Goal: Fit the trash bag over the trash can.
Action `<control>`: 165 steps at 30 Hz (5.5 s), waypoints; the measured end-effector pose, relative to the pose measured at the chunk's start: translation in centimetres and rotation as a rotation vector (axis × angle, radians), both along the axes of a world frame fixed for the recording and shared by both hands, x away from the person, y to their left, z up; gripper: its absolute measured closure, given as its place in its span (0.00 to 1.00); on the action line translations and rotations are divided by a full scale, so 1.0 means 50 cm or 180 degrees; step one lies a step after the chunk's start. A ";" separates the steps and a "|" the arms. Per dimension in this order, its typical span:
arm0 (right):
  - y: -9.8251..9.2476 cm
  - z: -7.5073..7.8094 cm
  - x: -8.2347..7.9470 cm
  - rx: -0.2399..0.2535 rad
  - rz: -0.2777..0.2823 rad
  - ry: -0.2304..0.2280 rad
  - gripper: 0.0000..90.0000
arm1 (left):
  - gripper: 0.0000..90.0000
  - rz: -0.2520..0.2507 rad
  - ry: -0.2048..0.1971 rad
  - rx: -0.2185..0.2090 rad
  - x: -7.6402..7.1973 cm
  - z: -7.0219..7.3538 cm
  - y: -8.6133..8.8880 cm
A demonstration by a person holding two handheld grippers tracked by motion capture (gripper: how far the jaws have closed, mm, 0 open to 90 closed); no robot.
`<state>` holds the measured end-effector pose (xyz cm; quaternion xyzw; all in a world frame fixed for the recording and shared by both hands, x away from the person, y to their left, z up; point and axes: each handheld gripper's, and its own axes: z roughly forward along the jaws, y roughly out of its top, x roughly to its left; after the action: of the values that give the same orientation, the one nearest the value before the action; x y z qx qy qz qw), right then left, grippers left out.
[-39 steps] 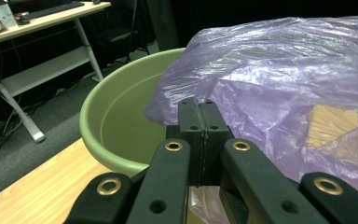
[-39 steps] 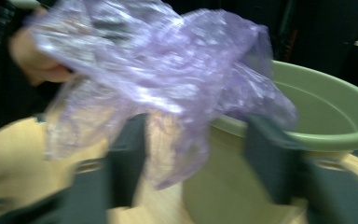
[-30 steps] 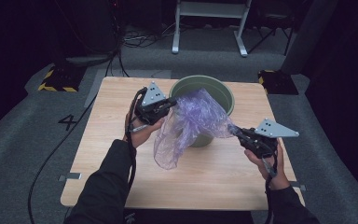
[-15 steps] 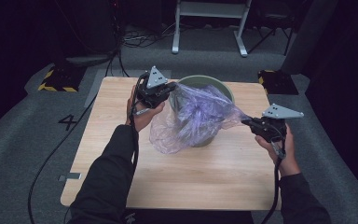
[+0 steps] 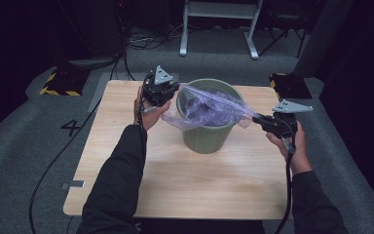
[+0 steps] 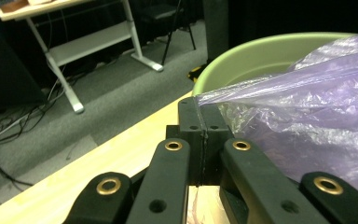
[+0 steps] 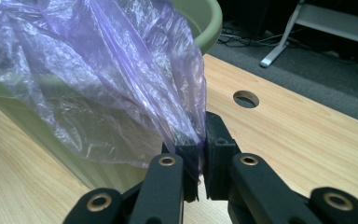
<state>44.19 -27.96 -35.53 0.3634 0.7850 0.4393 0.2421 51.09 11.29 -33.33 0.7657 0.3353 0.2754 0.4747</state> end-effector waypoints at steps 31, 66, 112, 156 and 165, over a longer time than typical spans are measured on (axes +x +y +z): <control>-0.004 0.023 -0.038 0.0000 0.0209 -0.0089 0.65 | 0.61 -0.1356 -0.0081 0.0558 -0.252 -0.001 -0.021; 0.028 0.034 -0.144 -0.0068 0.0709 -0.1170 0.45 | 0.99 -0.1717 -0.0131 0.0529 -0.258 -0.009 -0.020; 0.083 0.002 -0.062 -0.1565 0.0447 -0.1428 0.67 | 0.99 -0.1964 -0.0030 0.0327 -0.242 0.000 -0.032; 0.018 -0.039 -0.083 -0.1277 0.0807 -0.0930 0.61 | 0.41 -0.1178 0.0208 0.0014 -0.181 -0.068 0.086; -0.003 -0.008 -0.130 -0.1029 0.0900 -0.0993 0.42 | 0.17 -0.0882 0.0110 -0.0494 -0.189 -0.049 0.149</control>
<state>37.68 -28.10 -35.92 0.1346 0.8412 0.3884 0.3513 41.62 18.73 -35.76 0.7703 0.2548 0.1674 0.5601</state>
